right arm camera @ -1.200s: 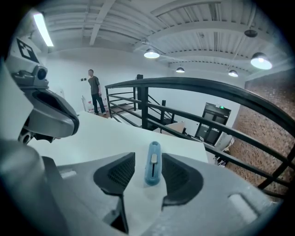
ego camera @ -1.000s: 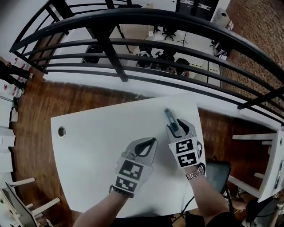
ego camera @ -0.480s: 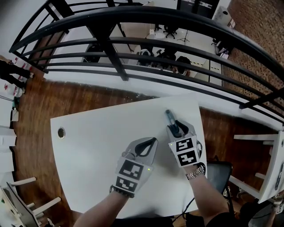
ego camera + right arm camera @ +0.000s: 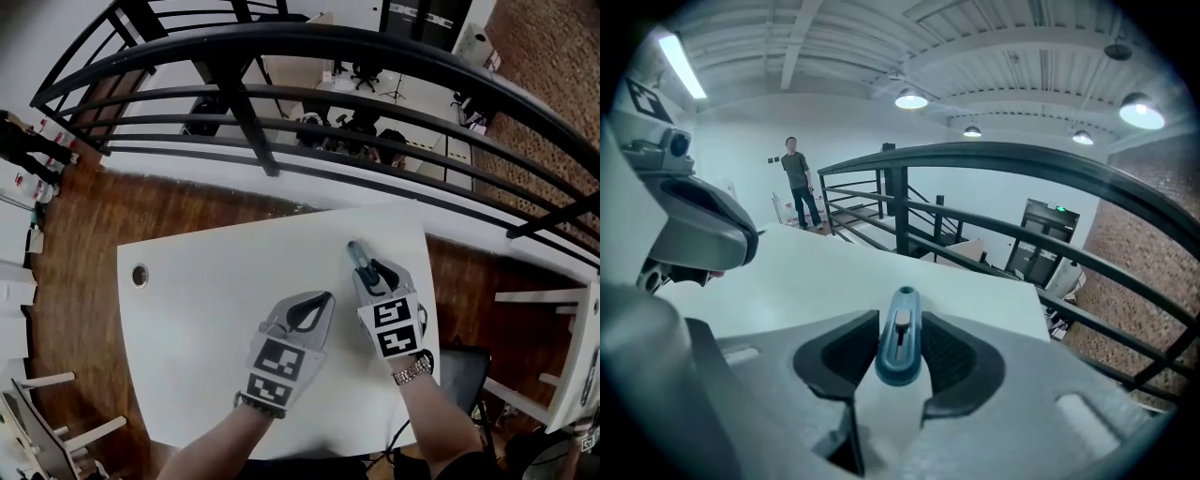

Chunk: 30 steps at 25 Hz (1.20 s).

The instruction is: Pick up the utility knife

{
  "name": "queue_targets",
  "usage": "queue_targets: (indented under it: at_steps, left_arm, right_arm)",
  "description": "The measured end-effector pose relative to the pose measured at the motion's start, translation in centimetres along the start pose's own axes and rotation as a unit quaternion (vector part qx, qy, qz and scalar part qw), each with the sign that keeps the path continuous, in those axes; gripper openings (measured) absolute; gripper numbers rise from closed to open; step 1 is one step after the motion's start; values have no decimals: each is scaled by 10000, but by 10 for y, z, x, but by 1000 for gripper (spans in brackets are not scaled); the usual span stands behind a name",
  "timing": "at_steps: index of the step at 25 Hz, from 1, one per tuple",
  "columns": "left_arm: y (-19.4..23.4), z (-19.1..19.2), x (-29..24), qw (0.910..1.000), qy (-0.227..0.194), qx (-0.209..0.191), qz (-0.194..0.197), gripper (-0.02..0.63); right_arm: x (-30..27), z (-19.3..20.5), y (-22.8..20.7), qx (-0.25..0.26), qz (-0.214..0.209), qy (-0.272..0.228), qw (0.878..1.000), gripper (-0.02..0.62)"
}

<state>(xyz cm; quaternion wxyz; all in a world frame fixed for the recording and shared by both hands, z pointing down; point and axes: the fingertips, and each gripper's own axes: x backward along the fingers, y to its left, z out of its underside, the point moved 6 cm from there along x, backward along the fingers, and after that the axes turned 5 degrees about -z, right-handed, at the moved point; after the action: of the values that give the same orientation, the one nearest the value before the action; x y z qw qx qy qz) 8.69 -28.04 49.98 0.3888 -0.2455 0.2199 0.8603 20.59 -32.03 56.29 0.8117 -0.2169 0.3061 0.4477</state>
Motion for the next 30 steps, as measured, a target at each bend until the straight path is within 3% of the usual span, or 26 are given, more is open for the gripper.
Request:
queue_targets:
  at_steps: [8,9,18,21,30]
  left_arm:
    - [1,0,41,9996,-224,25,-188,17]
    - [2,0,46,9995,-256,34,-207,17]
    - [6,12,80,9987,-388,134,-299,17]
    - [7,15,81,9988,-366,141,-299,17]
    - [3,22,61,9997,-145,80,-165,17]
  right_arm:
    - [22,-15,34,196,-49,-180,9996,124]
    - [25,-17,38,252,-8,-232,9994,-8]
    - [38,-8,66,394,28,-82,9992,-8]
    - [37,1,63,376,-35,56,9993,46]
    - [27,17,53,411,-267,283,9984,124]
